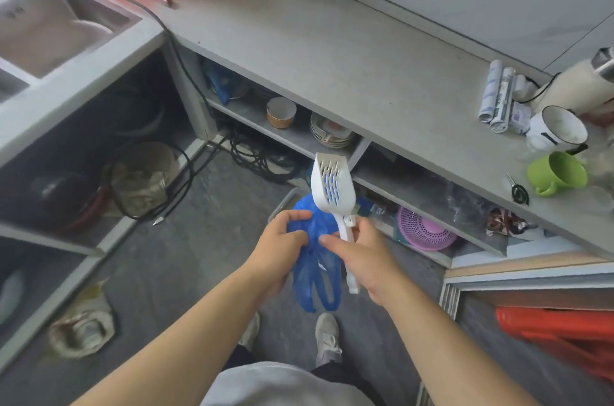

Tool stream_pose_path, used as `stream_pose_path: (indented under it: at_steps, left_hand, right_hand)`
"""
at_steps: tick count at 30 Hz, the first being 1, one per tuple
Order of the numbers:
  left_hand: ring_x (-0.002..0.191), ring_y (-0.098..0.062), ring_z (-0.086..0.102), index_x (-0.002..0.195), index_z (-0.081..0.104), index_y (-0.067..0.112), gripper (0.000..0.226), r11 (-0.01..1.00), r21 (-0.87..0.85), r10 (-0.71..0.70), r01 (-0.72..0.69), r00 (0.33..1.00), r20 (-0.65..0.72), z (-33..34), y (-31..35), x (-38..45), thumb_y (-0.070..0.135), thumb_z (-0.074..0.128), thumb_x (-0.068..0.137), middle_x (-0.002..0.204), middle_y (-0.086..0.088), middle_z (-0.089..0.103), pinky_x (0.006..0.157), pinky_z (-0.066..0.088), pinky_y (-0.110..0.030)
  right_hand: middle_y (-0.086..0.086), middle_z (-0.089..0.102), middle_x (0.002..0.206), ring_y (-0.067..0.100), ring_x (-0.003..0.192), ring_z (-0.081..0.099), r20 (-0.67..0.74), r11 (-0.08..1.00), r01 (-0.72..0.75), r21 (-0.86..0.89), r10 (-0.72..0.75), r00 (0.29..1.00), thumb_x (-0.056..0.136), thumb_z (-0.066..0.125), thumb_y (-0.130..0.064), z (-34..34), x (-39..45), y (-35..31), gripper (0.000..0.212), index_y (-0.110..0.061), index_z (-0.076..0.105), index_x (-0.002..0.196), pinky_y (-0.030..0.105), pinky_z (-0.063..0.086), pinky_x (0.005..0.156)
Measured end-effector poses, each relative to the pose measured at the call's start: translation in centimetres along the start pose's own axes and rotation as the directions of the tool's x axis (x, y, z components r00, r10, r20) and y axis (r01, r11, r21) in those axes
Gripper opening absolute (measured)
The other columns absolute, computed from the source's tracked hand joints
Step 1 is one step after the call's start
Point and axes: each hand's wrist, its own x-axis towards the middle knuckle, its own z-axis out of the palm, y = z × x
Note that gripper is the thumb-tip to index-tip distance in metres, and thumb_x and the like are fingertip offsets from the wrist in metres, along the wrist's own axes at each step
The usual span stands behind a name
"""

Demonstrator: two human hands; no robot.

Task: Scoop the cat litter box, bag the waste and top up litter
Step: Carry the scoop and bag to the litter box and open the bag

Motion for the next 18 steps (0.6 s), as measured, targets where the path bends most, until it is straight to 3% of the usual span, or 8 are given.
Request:
stream_pose_path:
  at_steps: [5,8,13,16,18]
  left_hand:
    - [0.091,-0.035,0.074,0.117,0.061,0.014,0.046,0.996,-0.082,-0.032,0.024,0.994,-0.106,5.2,-1.8,-0.2,-0.014,0.042,0.085,0.107,-0.018,0.075,0.083,0.061,-0.048]
    - [0.085,-0.029,0.074,0.113,0.062,0.014,0.046,0.999,-0.041,-0.015,0.008,0.983,-0.181,8.0,-3.3,-0.9,-0.014,0.041,0.084,0.100,-0.012,0.077,0.082,0.062,-0.049]
    - [0.091,-0.029,0.075,0.108,0.063,0.015,0.042,1.000,0.002,-0.024,0.026,0.940,-0.339,8.6,-5.6,-2.5,-0.013,0.041,0.085,0.107,-0.016,0.072,0.070,0.062,-0.039]
    - [0.066,-0.021,0.068,0.108,0.063,0.018,0.040,0.996,0.041,-0.059,0.085,0.897,-0.437,7.4,-7.1,-4.2,-0.008,0.042,0.086,0.093,-0.013,0.073,0.060,0.052,-0.030]
    - [0.062,-0.019,0.059,0.106,0.064,0.022,0.036,0.989,0.075,-0.070,0.124,0.862,-0.503,6.1,-8.5,-5.3,-0.001,0.045,0.088,0.092,-0.011,0.071,0.060,0.046,-0.027]
  right_hand:
    - [0.002,0.072,0.098,0.024,0.090,0.071,0.081,0.991,0.048,-0.125,-0.038,0.996,0.081,0.070,-0.010,-4.8,2.7,3.1,0.029,-0.028,0.059,0.101,0.045,0.060,0.083]
    - [0.003,0.069,0.093,0.023,0.082,0.065,0.115,0.987,0.067,-0.144,-0.051,0.992,0.083,0.062,-0.004,-8.0,4.4,4.1,0.025,-0.022,0.058,0.100,0.035,0.053,0.070]
    - [0.003,0.066,0.095,0.017,0.074,0.060,0.216,0.958,0.121,-0.261,-0.064,0.974,0.088,0.056,-0.009,-9.5,5.9,4.7,0.021,-0.018,0.057,0.107,0.027,0.044,0.060]
    - [0.004,0.065,0.100,0.019,0.079,0.061,0.274,0.924,0.166,-0.345,-0.070,0.959,0.088,0.055,-0.010,-8.7,5.7,4.9,0.025,-0.018,0.056,0.112,0.030,0.045,0.064]
    - [0.004,0.065,0.104,0.022,0.089,0.063,0.306,0.893,0.214,-0.395,-0.092,0.948,0.088,0.055,-0.011,-7.9,5.4,5.0,0.028,-0.018,0.055,0.115,0.035,0.049,0.073]
